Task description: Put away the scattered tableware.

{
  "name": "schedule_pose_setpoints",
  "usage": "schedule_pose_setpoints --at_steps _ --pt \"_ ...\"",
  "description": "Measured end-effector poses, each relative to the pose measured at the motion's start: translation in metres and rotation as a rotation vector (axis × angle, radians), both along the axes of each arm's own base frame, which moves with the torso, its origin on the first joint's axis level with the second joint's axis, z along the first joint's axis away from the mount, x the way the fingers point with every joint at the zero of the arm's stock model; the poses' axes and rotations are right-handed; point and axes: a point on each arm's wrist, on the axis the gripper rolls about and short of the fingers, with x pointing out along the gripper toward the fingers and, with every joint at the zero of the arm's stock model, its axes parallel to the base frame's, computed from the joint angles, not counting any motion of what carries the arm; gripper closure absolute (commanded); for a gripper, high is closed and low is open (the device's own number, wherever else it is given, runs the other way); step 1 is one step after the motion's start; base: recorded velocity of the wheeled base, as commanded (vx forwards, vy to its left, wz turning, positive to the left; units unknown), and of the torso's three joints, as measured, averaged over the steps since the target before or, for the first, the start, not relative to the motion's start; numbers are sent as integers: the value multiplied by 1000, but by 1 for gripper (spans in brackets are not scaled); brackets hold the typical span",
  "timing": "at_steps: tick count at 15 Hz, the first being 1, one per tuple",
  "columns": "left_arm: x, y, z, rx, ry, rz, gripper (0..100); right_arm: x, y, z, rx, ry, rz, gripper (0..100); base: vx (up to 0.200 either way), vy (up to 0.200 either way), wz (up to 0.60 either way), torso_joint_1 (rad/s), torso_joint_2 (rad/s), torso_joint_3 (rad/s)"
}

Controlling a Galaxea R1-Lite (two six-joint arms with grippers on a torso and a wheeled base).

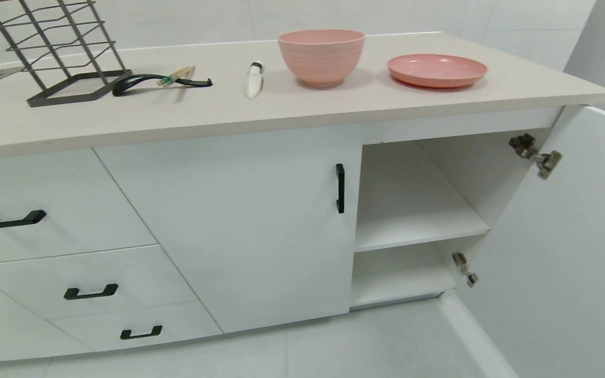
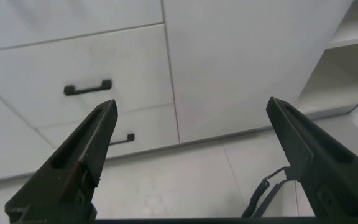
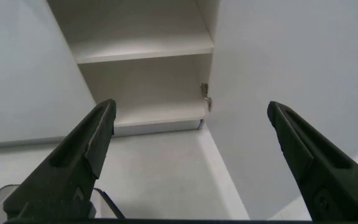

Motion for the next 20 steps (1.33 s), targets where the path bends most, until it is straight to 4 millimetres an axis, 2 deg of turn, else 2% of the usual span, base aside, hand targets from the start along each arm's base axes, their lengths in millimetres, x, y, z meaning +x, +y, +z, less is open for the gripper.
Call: schedule_pose_setpoints --at_steps 4,8,16,20 --pt "0 0 0 1 0 5 0 0 0 0 3 0 -3 0 0 0 0 0 0 0" --pt "0 0 0 -4 1 13 0 0 0 0 3 0 -3 0 200 -150 0 1 0 4" --pt "0 0 0 -35 2 16 0 0 0 0 3 0 -3 0 0 0 0 0 0 0" --pt "0 0 0 -37 1 15 0 0 0 0 4 0 -3 0 200 0 0 2 0 2"
